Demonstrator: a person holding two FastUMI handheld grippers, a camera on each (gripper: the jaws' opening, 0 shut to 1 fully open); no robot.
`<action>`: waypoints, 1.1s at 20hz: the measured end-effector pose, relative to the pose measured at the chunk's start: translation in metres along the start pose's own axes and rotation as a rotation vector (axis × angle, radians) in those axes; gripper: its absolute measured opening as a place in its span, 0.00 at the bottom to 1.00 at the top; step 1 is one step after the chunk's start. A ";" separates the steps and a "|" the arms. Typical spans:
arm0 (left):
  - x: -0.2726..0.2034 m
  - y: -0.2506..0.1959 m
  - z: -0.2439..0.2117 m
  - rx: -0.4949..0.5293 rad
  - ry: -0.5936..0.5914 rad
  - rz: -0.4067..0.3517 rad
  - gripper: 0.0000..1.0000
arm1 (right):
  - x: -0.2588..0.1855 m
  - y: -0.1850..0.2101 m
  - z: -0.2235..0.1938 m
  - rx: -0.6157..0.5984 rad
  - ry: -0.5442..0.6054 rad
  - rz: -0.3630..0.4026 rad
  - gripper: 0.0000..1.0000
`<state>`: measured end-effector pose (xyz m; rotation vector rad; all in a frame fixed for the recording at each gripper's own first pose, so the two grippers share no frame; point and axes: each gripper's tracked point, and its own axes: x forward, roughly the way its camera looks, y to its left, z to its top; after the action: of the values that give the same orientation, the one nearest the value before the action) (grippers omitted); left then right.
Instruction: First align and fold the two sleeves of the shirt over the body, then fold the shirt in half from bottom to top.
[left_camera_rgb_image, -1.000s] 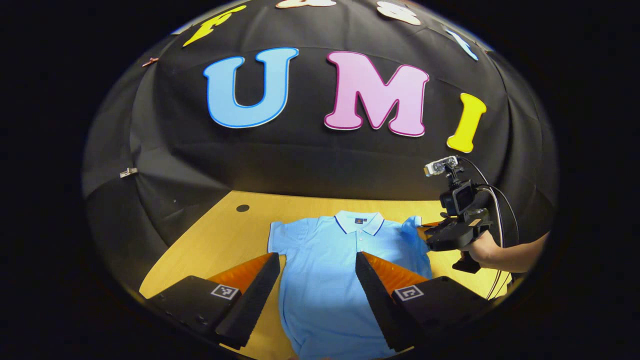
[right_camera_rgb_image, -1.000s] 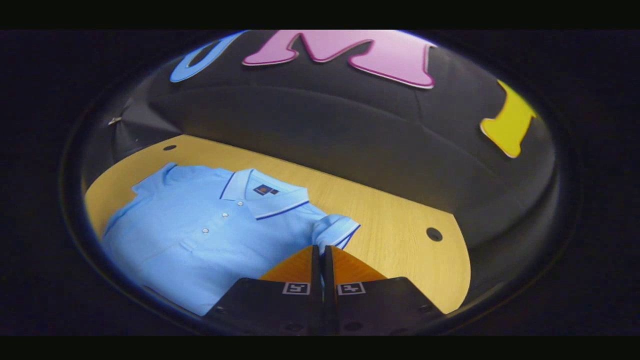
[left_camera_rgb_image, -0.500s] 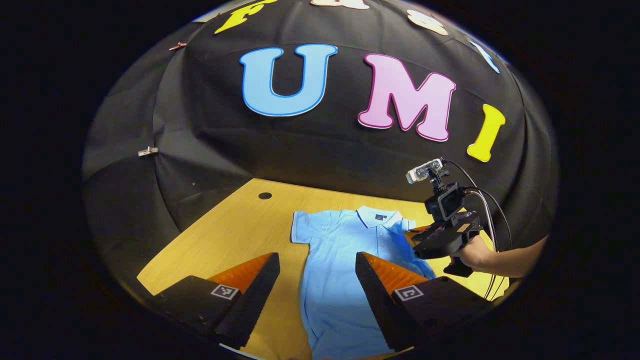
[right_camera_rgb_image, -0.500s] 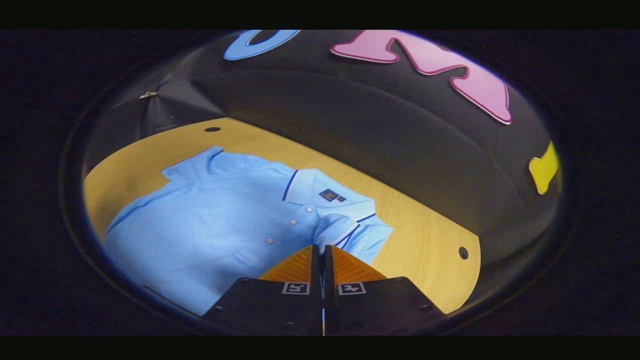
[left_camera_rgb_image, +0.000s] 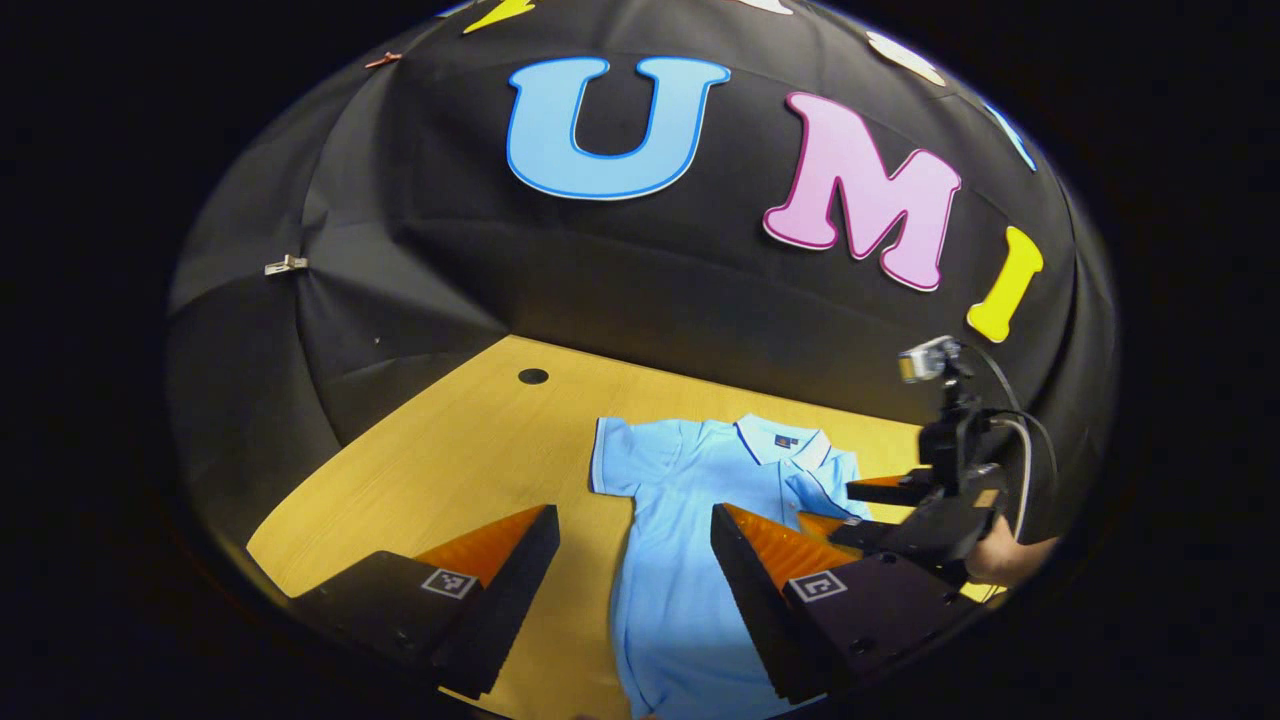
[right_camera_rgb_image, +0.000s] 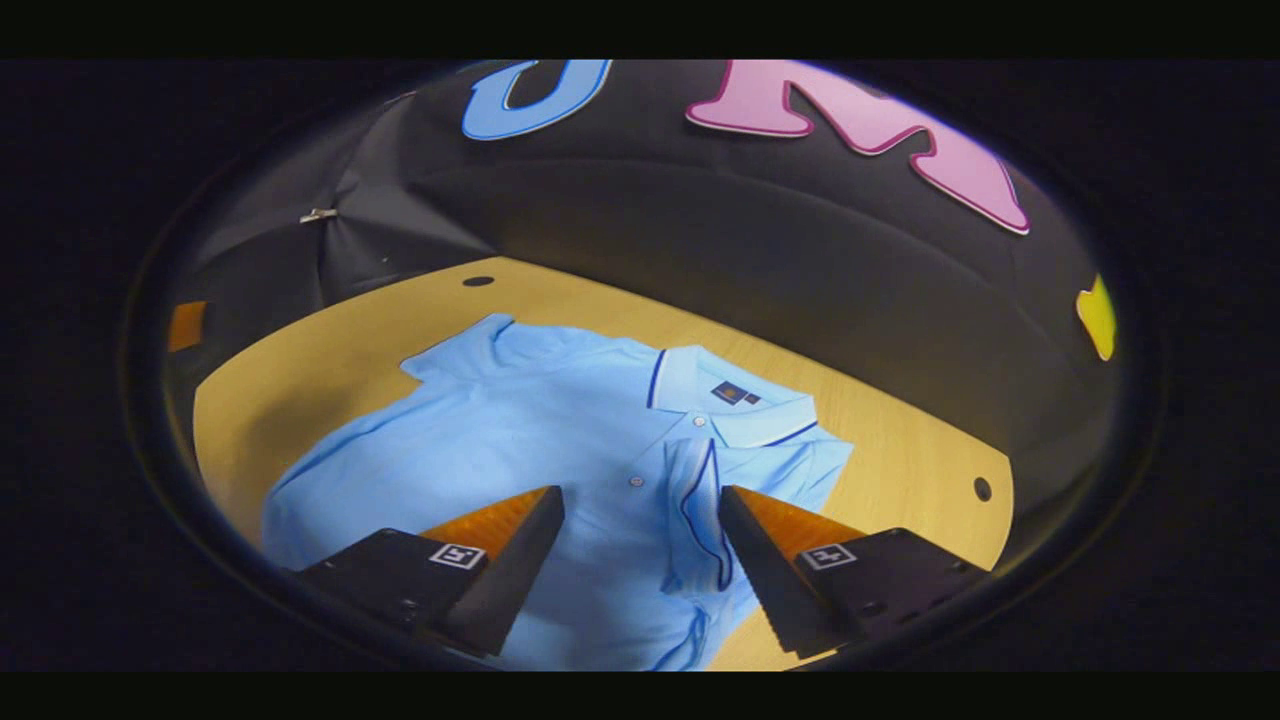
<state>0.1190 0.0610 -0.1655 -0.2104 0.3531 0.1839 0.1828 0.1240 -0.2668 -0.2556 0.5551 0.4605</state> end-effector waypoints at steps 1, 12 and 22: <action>0.014 0.003 0.002 -0.001 0.010 -0.002 0.97 | -0.007 -0.004 0.004 0.006 -0.019 -0.007 0.96; 0.165 0.022 -0.005 0.002 0.086 0.029 0.97 | -0.087 -0.070 0.007 0.111 -0.140 -0.113 0.98; 0.281 0.031 -0.020 0.131 0.149 0.047 0.97 | -0.112 -0.122 -0.036 0.157 -0.124 -0.216 0.97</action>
<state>0.3652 0.1253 -0.2903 -0.0864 0.5165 0.1909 0.1417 -0.0332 -0.2203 -0.1336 0.4338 0.2204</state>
